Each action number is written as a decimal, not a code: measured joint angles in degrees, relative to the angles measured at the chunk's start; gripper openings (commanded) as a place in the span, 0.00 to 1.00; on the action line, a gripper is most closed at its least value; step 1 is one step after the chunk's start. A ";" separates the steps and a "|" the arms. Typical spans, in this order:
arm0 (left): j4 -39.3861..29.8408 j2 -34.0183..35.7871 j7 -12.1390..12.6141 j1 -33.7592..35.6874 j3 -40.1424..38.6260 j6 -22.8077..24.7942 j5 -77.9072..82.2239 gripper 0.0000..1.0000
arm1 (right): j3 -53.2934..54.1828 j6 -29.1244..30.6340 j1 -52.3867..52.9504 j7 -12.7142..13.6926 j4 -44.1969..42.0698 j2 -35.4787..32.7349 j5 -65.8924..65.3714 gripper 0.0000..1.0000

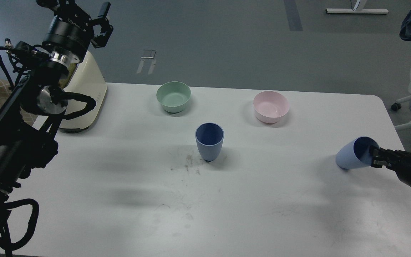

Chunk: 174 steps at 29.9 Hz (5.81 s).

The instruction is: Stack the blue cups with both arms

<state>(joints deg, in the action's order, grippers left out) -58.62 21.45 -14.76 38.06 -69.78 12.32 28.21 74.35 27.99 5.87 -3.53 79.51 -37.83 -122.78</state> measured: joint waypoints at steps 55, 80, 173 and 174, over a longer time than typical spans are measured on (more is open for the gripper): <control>-0.03 -0.32 -0.15 1.27 -0.27 -0.10 -0.18 0.98 | -41.81 0.02 50.28 3.80 1.67 16.77 13.67 0.00; -0.09 -0.24 -0.11 1.29 -0.36 -0.10 -0.18 0.98 | -43.40 0.01 46.72 3.80 1.59 16.90 13.97 0.00; 4.50 -0.17 -0.19 2.23 0.65 0.58 -0.34 0.98 | 14.43 -0.14 42.25 3.08 -32.83 19.44 66.92 1.00; 4.54 -0.13 -0.15 2.28 0.67 0.51 -0.32 0.98 | 14.45 -0.28 41.53 3.08 -33.64 19.31 69.39 1.00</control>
<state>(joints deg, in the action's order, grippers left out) -54.08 21.32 -14.91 40.34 -69.11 12.84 27.90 88.81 27.70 47.39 -0.45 45.86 -18.52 -53.39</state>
